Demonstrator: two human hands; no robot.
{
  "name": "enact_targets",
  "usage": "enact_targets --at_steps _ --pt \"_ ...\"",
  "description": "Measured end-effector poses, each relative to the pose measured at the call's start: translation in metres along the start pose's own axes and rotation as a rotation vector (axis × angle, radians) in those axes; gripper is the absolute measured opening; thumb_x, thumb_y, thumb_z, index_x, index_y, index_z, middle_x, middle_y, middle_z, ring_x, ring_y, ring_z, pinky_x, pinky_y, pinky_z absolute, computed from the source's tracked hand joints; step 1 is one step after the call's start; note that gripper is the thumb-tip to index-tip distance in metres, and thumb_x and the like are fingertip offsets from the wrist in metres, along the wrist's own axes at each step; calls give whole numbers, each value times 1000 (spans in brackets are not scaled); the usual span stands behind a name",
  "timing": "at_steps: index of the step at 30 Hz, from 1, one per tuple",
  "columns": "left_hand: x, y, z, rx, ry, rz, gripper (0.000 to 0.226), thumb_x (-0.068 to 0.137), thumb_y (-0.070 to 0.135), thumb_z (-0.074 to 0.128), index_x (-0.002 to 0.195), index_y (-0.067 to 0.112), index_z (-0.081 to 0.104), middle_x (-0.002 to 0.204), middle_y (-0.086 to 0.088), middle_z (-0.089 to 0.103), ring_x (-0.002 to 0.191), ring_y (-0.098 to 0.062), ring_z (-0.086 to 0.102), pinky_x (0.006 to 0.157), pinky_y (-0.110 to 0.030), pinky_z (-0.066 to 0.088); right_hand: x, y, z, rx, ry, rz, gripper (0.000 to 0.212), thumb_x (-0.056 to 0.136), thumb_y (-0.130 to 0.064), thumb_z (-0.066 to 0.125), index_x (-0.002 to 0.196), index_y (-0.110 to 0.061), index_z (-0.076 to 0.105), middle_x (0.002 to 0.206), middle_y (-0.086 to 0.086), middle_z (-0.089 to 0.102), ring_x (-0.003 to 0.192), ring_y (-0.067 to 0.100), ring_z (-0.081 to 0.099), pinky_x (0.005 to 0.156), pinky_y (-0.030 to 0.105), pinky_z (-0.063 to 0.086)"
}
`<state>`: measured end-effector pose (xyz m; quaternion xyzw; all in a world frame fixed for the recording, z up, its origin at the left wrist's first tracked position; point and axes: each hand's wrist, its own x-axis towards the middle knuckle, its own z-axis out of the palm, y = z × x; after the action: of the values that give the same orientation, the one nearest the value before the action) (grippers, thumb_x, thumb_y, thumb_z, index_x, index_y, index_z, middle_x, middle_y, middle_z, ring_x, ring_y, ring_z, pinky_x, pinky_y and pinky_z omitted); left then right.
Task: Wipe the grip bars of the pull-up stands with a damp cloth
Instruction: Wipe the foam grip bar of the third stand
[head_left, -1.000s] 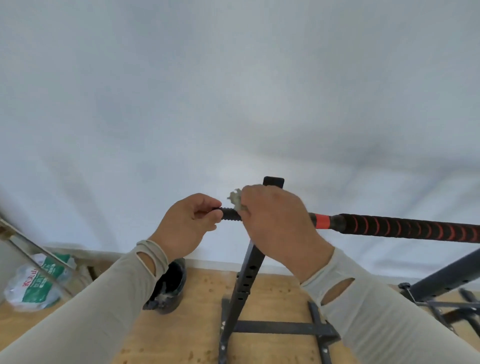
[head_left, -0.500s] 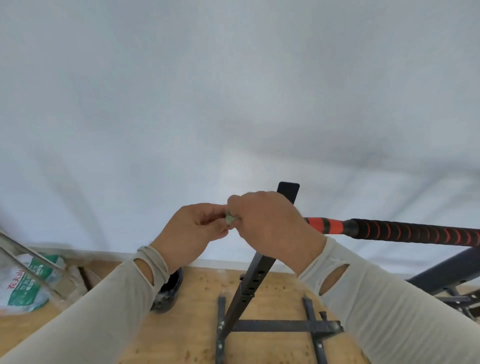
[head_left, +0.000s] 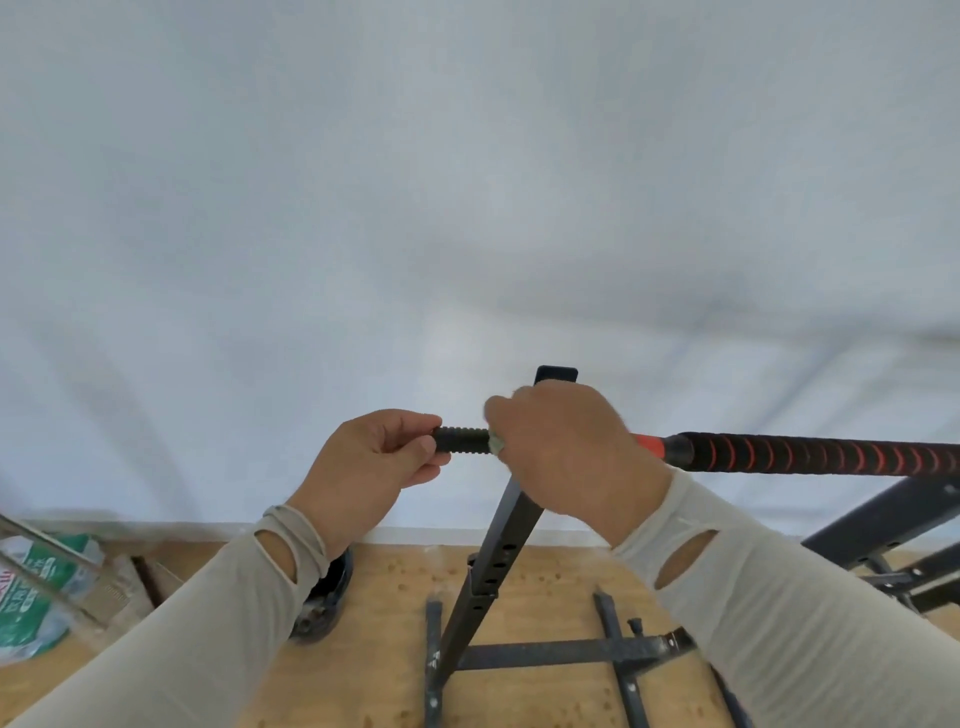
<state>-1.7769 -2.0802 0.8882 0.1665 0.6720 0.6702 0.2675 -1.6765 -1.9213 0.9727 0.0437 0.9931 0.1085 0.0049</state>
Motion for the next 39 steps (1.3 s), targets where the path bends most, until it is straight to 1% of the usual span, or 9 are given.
enact_targets --at_steps 6,9,15,18,22,29,33,35,39 --pt "-3 3 -3 53 -49 29 16 95 -3 60 91 3 74 85 -10 77 85 -19 75 80 -26 59 13 -53 19 51 172 -94 23 79 -5 68 99 -15 59 84 2 58 75 21 42 62 35 35" --pt "-5 2 -5 12 -53 -30 17 98 3 60 109 6 73 99 -11 78 99 -21 75 92 -34 59 7 -35 23 9 226 -3 28 71 -10 77 92 -17 59 66 0 57 63 20 39 58 34 32" --pt "-13 13 -19 258 70 20 17 96 20 66 110 30 71 111 11 73 100 -13 71 92 -34 56 -33 3 3 48 265 192 16 97 -30 57 89 -24 44 71 -9 51 73 17 46 63 32 32" --pt "-29 32 -20 281 175 113 13 97 30 64 107 34 70 107 12 73 101 -13 70 92 -33 54 -54 1 -10 801 250 362 22 96 -37 67 83 -23 57 75 -5 66 63 12 58 56 27 47" --pt "-58 63 -5 21 -187 93 43 96 54 56 121 22 70 115 1 75 106 -19 72 94 -37 56 -59 -20 -6 1488 201 362 15 99 -30 68 93 -19 78 98 4 78 99 27 72 98 44 57" --pt "-66 70 -5 -200 -49 108 15 89 19 68 95 5 70 95 -14 71 85 -27 68 77 -39 59 -61 -38 -5 2172 209 483 24 103 -11 54 101 -4 78 111 26 74 104 42 71 78 46 64" --pt "-70 75 -4 -123 42 170 14 99 15 61 92 3 65 91 -14 71 79 -25 68 75 -43 61 -64 -45 0 2234 82 421 44 93 -35 66 132 -14 64 124 18 71 109 39 72 86 56 61" --pt "-71 80 -4 -111 96 193 13 98 15 62 92 4 66 93 -15 73 77 -25 71 71 -41 61 -68 -48 0 2000 107 276 53 89 -22 76 137 -29 57 125 2 72 107 28 74 90 46 61" --pt "-70 83 -9 -80 164 201 13 97 15 64 92 5 68 91 -15 72 70 -23 71 62 -35 60 -66 -50 0 1618 297 319 18 98 -11 69 106 -26 74 100 -4 77 92 14 75 87 32 61"
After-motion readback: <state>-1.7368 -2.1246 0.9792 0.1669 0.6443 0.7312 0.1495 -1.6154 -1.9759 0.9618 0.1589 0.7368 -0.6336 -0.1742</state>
